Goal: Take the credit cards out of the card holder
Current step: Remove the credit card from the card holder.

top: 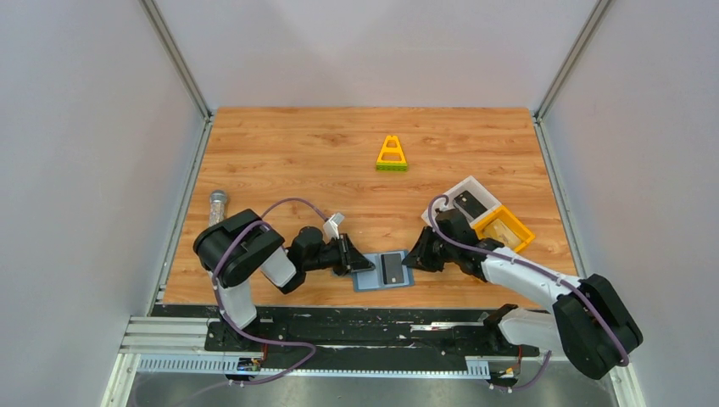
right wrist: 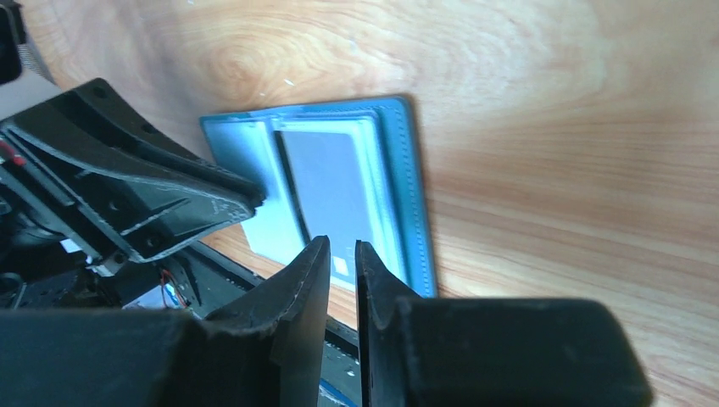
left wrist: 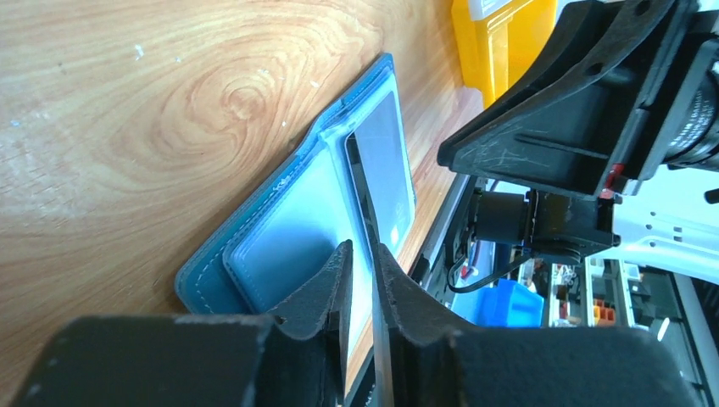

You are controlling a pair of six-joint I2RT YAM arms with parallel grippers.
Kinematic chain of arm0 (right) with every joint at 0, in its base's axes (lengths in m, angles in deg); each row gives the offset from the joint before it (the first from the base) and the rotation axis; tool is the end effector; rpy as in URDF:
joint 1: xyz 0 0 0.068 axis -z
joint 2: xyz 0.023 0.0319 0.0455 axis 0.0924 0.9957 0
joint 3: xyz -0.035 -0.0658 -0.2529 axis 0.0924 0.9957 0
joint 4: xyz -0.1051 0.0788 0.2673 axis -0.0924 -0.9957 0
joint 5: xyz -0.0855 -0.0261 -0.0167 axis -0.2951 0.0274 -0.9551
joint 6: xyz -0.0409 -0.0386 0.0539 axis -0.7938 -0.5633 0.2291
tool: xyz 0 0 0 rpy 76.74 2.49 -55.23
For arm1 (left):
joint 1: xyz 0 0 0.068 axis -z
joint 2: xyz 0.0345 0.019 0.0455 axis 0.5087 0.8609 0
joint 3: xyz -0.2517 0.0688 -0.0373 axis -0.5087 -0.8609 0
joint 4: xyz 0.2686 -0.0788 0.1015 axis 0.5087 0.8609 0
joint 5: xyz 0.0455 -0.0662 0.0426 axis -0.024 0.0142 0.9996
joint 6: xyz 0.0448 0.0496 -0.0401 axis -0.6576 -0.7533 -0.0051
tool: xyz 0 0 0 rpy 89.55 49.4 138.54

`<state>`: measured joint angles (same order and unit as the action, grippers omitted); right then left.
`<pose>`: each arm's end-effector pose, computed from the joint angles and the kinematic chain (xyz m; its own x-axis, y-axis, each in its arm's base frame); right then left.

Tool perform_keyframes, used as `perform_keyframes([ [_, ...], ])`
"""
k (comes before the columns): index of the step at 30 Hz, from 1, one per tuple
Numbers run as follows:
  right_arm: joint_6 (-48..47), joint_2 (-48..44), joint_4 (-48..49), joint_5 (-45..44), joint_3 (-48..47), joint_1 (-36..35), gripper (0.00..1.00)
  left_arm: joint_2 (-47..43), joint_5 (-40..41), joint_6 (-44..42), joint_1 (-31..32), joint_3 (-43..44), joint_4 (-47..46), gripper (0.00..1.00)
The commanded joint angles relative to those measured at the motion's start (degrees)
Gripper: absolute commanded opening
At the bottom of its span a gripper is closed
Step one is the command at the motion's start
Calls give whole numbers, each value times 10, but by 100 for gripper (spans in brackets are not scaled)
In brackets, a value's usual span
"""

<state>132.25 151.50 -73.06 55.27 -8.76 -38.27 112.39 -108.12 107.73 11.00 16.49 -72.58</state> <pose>0.2069 0.1560 0.0942 -0.9363 0.2814 -0.2101 0.1018 0.7901 0.6045 0.1865 -0.2081 0.0312 -0.9482 -0.2267 -0.2227 0.1268 0.3728 -0.9192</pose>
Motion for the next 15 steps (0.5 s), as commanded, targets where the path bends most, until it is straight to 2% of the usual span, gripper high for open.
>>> perform_keyframes([
  [1,-17,-8,-9,-6,-39,-3,19,-30,-7,-26,-2,16,17,24],
  [9,-28,52,4,-15,-56,-3,19,-20,-11,-34,-2,35,33,30],
  [15,-27,90,35,2,-42,-4,18,18,-19,-27,-2,41,7,34],
])
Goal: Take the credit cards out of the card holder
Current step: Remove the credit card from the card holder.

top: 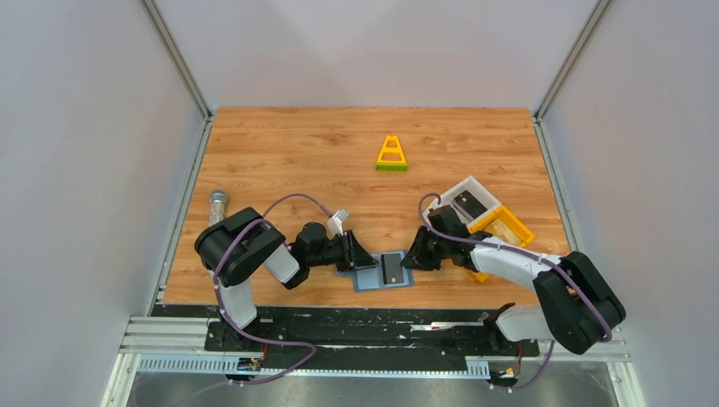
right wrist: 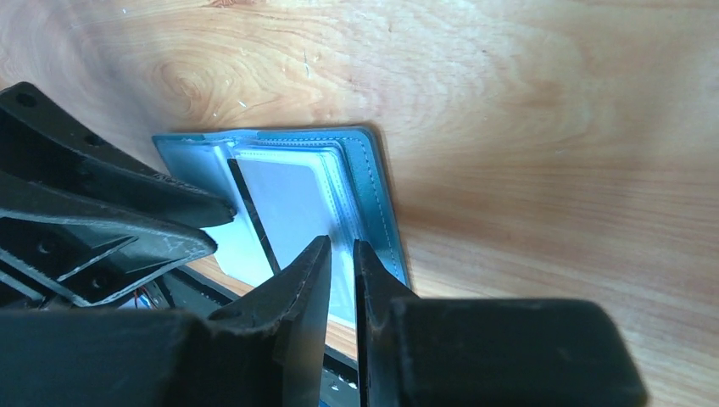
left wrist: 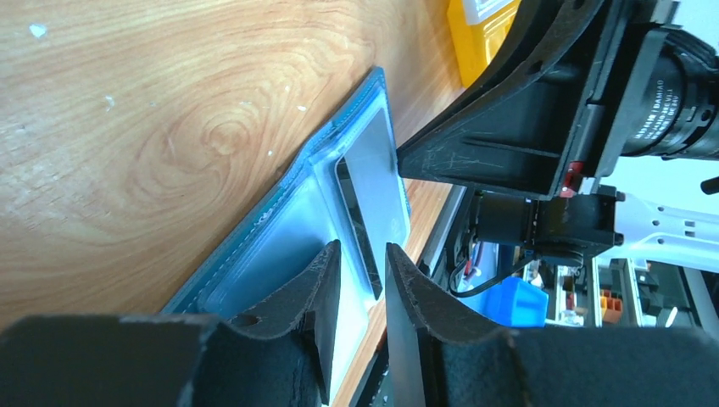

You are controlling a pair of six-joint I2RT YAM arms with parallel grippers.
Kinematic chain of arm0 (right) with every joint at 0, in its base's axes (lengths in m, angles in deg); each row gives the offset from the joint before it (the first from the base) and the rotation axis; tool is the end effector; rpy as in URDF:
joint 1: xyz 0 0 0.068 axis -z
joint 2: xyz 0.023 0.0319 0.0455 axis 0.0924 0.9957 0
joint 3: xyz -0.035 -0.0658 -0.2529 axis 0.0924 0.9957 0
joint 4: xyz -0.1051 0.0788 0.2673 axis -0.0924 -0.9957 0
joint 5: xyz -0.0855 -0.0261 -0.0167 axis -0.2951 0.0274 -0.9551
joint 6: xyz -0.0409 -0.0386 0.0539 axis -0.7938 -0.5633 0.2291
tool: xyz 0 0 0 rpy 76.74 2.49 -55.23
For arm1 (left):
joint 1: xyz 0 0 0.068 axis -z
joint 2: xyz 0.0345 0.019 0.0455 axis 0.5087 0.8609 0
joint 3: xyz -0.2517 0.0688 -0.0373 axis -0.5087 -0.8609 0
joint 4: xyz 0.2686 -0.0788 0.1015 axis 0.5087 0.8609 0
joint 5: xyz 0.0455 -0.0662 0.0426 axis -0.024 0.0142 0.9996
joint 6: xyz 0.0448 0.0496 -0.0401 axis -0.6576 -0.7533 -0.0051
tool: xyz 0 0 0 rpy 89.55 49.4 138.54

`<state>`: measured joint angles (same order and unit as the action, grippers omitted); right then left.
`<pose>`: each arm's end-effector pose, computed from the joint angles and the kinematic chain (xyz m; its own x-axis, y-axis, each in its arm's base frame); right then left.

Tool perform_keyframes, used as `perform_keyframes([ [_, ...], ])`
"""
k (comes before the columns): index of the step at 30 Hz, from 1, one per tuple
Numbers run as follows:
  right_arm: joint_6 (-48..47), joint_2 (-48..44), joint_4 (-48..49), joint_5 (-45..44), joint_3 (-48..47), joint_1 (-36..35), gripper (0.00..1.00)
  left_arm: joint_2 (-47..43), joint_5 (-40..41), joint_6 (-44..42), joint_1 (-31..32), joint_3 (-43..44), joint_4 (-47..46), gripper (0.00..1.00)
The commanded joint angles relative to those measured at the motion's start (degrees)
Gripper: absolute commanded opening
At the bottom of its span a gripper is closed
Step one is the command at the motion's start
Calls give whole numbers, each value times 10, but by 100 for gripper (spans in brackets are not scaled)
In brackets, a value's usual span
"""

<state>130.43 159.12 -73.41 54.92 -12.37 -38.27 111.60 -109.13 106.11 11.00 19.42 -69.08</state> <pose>0.2179 0.1626 0.0815 -0.9508 0.2500 -0.1830 0.1100 0.8246 0.5549 0.1965 -0.2183 0.0380 -0.9480 -0.2024 -0.2457 0.1584 0.3698 -0.9155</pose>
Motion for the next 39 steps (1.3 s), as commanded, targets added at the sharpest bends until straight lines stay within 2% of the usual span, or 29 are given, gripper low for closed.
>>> perform_keyframes([
  [1,-6,16,45,8,-1,-4,17,31,-10,-8,-2,12,-37,34],
  [10,4,12,52,7,20,-4,9,68,-18,8,-2,15,-82,35],
  [23,10,10,63,10,29,-4,7,95,-29,37,-1,24,-130,36],
  [25,11,11,63,11,30,-4,7,95,-30,39,-1,26,-131,33],
  [31,11,7,58,2,32,-4,6,83,-20,35,-2,18,-121,3],
  [39,20,11,35,-24,29,-4,4,62,-11,16,-5,14,-64,0],
])
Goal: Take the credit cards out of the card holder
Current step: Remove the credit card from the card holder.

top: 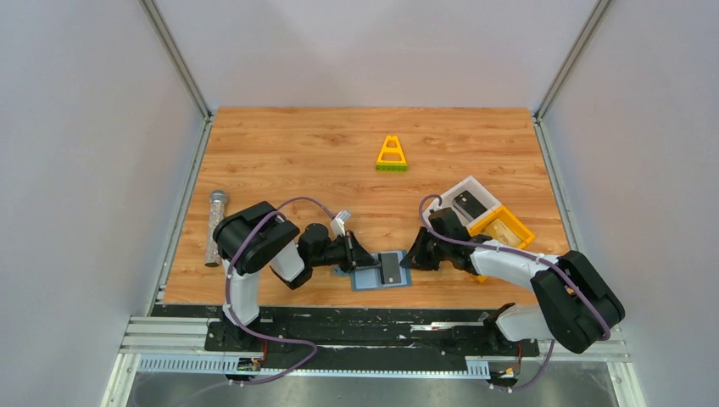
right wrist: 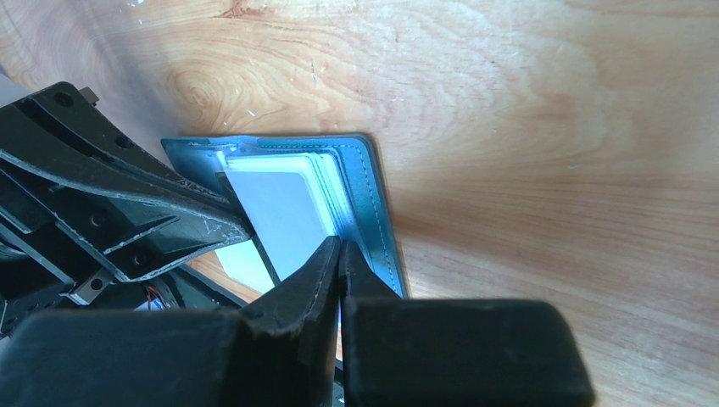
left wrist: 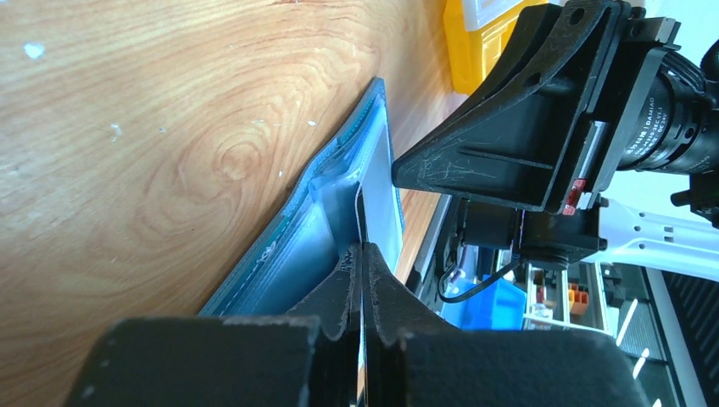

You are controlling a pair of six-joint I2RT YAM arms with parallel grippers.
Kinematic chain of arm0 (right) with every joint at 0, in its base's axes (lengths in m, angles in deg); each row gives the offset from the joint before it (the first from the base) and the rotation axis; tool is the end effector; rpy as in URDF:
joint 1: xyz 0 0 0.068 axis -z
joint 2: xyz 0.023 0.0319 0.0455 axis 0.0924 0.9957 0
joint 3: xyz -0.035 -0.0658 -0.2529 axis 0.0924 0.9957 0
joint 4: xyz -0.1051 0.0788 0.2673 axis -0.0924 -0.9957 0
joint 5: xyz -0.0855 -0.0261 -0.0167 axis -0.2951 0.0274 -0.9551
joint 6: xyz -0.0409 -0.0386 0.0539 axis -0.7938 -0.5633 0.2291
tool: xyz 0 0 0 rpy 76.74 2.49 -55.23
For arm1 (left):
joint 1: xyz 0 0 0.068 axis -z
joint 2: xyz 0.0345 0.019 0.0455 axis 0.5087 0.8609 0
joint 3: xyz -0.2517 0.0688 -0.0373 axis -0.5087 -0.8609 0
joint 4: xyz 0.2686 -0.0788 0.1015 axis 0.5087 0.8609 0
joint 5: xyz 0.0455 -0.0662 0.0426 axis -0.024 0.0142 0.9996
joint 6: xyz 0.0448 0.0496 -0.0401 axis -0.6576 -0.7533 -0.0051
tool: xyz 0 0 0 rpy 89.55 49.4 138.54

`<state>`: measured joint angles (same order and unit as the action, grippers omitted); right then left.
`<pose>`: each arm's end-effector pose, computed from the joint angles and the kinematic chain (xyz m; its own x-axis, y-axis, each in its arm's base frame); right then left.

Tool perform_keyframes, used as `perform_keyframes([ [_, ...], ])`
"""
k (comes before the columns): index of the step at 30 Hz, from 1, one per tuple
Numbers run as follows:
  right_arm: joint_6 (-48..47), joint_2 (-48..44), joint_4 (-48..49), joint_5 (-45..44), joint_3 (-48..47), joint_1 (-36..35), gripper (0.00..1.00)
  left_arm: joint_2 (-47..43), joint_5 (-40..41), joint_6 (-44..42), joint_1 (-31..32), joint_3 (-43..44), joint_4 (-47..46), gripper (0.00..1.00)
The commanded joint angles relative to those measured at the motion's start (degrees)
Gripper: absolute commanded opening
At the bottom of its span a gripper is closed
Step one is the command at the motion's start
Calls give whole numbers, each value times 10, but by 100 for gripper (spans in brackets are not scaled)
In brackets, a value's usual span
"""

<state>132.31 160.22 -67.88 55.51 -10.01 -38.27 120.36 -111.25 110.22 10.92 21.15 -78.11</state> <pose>0.2163 0.1624 0.0714 -0.9438 0.2762 -0.1815 0.1219 0.8013 0.5857 0.1977 -0.2217 0.0219 -0.9608 -0.2025 -0.1892 0.1176 0.3201 -0.9400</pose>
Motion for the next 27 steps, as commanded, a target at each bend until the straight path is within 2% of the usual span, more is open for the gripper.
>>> perform_keyframes([
  [1,1,1,-22,-32,5,-4,4,-31,11,-28,-5,-3,31,0],
  [18,-18,-4,-51,-46,-12,-2,4,-141,13,-85,-44,-32,159,0],
  [24,-34,-8,-62,-48,-21,-1,3,-218,4,-112,-65,-30,244,0],
  [27,-47,-17,-70,-45,-32,-1,4,-258,11,-131,-68,-23,315,0],
])
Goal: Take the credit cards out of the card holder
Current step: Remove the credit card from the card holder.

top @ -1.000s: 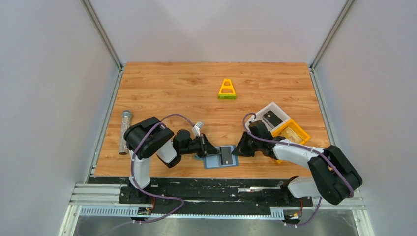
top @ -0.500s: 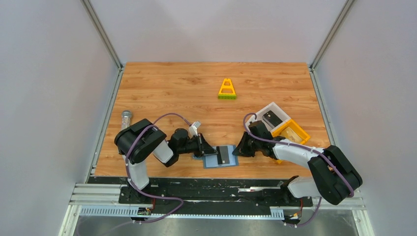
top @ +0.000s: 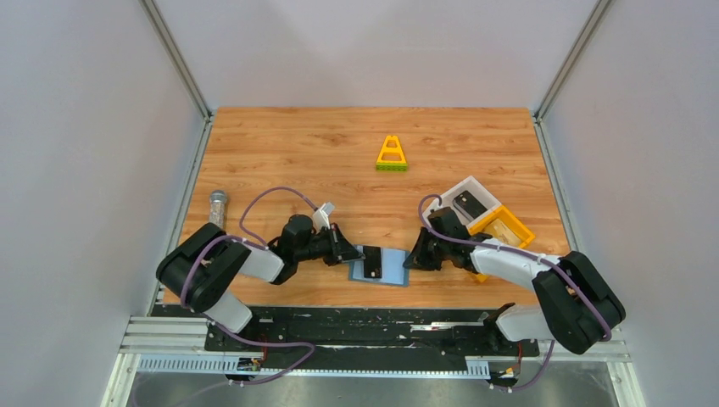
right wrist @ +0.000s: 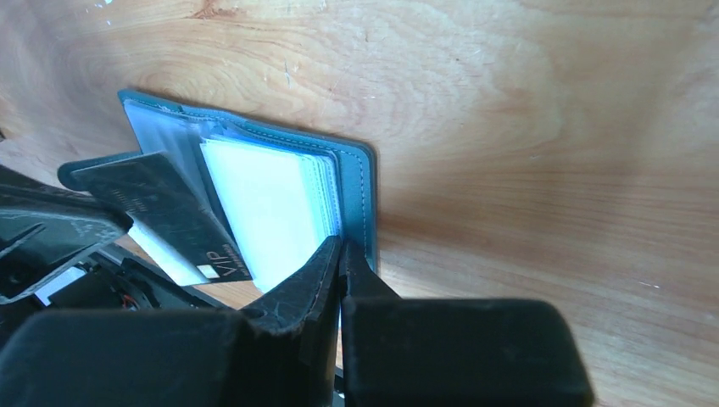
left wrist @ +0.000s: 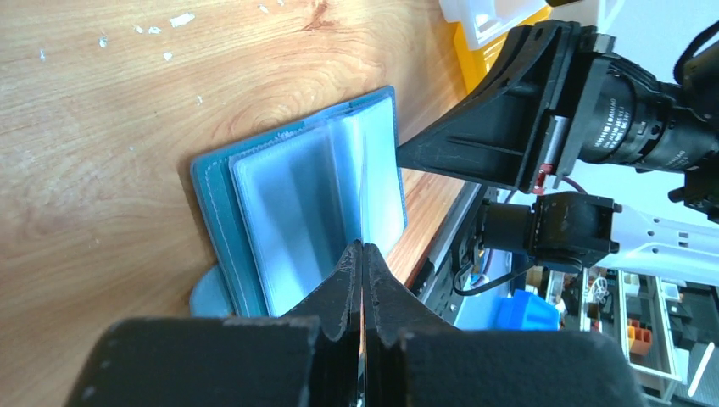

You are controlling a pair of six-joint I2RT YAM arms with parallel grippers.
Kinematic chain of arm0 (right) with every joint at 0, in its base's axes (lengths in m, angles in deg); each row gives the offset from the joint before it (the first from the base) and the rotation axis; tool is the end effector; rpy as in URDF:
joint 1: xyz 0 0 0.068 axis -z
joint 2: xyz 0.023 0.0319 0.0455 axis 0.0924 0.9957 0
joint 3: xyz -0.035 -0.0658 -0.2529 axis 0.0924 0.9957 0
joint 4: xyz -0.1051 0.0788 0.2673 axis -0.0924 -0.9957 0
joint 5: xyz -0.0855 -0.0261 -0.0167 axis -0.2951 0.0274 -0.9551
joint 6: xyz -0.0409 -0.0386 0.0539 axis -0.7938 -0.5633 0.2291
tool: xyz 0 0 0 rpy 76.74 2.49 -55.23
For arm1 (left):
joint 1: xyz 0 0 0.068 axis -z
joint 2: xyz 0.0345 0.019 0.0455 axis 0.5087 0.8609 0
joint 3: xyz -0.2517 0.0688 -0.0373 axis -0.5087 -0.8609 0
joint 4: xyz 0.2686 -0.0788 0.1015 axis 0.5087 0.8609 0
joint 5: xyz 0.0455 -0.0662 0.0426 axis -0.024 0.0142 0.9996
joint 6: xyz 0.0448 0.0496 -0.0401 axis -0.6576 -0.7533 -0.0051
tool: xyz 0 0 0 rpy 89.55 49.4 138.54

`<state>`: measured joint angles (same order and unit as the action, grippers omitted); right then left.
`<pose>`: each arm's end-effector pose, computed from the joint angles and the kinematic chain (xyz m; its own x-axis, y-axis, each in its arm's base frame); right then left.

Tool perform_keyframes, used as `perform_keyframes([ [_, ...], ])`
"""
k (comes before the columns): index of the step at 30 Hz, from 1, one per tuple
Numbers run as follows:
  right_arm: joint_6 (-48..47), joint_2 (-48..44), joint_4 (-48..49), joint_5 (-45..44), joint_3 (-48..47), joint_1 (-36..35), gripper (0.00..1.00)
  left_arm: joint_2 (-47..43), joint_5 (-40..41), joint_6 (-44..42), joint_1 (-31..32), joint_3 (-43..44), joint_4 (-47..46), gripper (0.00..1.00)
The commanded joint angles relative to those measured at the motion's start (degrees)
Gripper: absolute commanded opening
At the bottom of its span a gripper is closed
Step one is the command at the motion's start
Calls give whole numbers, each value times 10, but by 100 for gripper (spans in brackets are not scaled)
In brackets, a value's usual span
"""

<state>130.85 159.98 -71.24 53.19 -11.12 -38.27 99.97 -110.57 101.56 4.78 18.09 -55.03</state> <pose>0.2173 0.1599 0.0733 -0.9429 0.2675 -0.1983 0.1224 0.8322 0.5408 0.2119 -0.1925 0.0578 -0.9316 -0.2424 -0.2708 0.1469 0.4303 -0.8907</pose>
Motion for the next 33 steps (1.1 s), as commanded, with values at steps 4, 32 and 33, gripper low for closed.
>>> perform_keyframes([
  [4,-61,-32,-53,-10,-44,0,6,-122,23,-87,-6,23,192,0],
  [32,-357,-61,-111,326,-195,-15,40,-210,-262,-139,-7,107,256,0],
  [33,-357,-54,-106,335,-195,-18,40,-208,-263,-136,-7,106,253,0],
])
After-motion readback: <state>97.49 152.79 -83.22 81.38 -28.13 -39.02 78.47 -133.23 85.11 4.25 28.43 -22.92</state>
